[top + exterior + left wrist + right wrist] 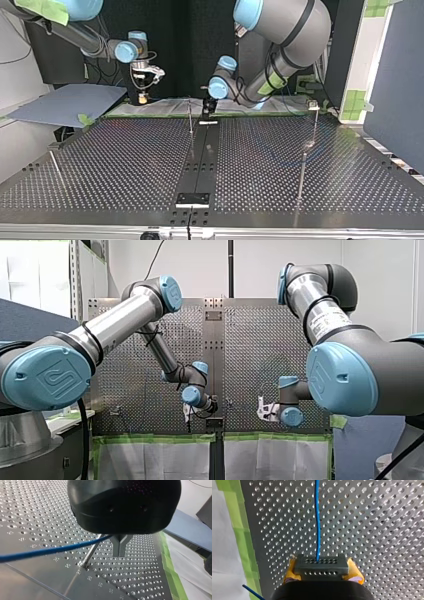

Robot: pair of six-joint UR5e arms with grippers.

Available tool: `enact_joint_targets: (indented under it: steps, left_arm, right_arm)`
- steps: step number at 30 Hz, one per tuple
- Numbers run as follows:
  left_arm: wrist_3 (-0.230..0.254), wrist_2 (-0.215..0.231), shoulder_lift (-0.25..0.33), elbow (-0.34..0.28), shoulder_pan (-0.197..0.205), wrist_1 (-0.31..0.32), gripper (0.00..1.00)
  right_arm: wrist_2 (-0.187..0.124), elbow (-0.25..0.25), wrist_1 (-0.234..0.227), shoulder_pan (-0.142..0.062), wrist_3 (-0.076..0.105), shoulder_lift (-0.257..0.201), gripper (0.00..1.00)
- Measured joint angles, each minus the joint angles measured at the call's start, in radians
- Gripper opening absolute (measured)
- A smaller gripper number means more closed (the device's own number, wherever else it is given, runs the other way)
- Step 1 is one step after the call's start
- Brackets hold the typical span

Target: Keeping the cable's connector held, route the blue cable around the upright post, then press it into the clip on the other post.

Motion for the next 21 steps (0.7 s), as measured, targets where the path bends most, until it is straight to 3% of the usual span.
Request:
enact_joint_targets:
  steps: [13,21]
  left_arm:
    - [-0.075,0.075,-0.001,0.031,0.02,0.028,0.0]
    - [-0.088,0.094,-0.001,0.041,0.035,0.029,0.0]
  right_arm:
    - [-0.001,-0.025,0.026,-0.023,0.0,0.0,0.0]
    - [-0.002,-0.055,0.041,-0.027,-0.002,0.0,0.0]
